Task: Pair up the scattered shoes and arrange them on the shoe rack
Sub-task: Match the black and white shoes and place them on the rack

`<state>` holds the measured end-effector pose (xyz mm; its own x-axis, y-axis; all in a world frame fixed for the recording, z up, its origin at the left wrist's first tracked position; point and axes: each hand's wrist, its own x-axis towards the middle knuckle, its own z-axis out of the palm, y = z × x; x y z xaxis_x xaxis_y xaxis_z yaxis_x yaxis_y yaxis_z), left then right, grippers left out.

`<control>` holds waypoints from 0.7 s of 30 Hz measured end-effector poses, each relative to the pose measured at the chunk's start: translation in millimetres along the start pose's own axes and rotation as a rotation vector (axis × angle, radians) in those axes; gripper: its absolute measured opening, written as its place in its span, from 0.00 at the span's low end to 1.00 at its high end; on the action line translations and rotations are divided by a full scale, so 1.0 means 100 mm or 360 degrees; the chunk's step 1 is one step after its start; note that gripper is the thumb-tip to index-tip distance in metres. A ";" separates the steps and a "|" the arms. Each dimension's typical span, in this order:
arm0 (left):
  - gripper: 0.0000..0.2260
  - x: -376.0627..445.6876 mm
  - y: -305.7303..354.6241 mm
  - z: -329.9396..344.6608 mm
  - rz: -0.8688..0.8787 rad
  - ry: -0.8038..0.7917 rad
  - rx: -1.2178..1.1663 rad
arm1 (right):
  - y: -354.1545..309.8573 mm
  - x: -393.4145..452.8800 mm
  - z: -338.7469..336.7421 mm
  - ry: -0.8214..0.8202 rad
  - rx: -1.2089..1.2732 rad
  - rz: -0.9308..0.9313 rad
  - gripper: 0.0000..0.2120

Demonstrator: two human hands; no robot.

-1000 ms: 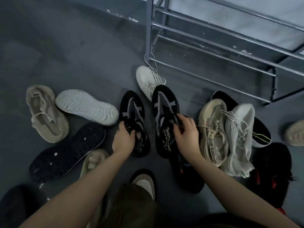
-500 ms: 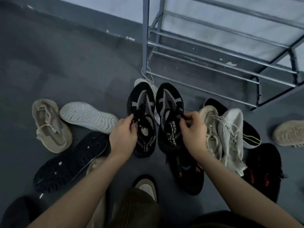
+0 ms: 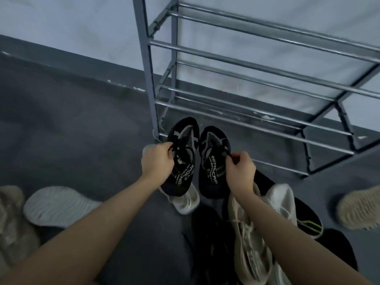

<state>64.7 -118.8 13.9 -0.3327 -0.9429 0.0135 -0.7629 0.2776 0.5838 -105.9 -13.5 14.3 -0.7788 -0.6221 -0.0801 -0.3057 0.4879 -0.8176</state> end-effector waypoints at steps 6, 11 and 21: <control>0.14 0.86 0.01 0.34 -0.0045 0.0096 -0.0073 | -0.06 0.82 0.50 0.0006 0.0141 -0.0018 0.06; 0.22 0.94 -0.07 0.65 -0.0033 -0.0337 0.0128 | 0.06 1.07 0.71 -0.0297 -0.0089 -0.0186 0.15; 0.32 0.74 -0.43 0.75 0.0236 -0.0348 0.0239 | 0.27 0.52 0.84 -0.0616 -0.0743 -0.0375 0.37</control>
<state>31.7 -186.9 -71.1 -0.5458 -0.8325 -0.0949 -0.7651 0.4490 0.4616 -109.2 -84.0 -59.9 -0.4349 -0.8780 -0.1997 -0.7182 0.4720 -0.5113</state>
